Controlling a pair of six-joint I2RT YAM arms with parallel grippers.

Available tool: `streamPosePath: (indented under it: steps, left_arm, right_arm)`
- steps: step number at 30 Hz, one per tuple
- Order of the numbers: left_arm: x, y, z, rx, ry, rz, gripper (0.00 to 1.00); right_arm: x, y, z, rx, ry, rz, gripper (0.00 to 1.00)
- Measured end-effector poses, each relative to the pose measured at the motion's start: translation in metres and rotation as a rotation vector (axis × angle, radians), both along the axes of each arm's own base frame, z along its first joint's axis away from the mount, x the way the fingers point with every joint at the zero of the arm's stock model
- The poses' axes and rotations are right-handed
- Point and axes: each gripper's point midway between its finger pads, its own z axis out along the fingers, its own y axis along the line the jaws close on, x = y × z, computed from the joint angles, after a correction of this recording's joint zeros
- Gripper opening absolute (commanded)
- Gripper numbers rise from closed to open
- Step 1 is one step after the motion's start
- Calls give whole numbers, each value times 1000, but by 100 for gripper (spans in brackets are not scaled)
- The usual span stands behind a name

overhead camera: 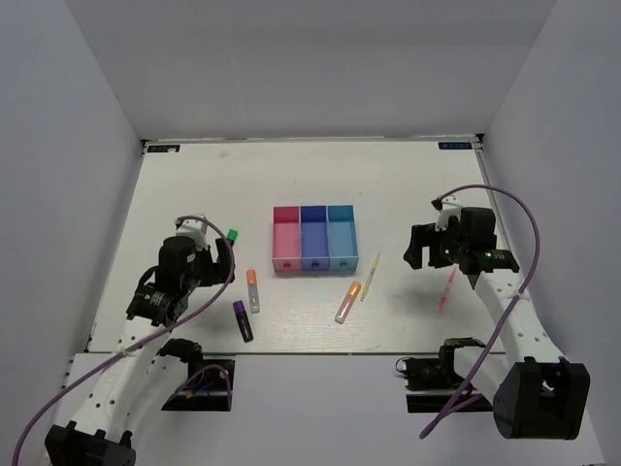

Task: Sort the stationery into containers
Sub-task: Pick up the pen from the center of the board.

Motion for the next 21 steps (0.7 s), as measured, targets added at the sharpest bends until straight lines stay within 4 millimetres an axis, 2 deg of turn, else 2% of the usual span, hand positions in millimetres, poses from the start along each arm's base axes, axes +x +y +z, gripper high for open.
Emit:
streamPosePath:
  steps: [9,16,21]
  left_arm:
    - [-6,-7,-17,-8,93,-32,100]
    - [-7,-7,-23,-4,123,-35,100]
    - [-8,-7,-26,0,139,-34,100]
  right_arm:
    - [-7,15,-1,63,30,61,90]
    - [-23,31,16,79,-61,235,90]
    - [-29,34,20,80,-86,277,90]
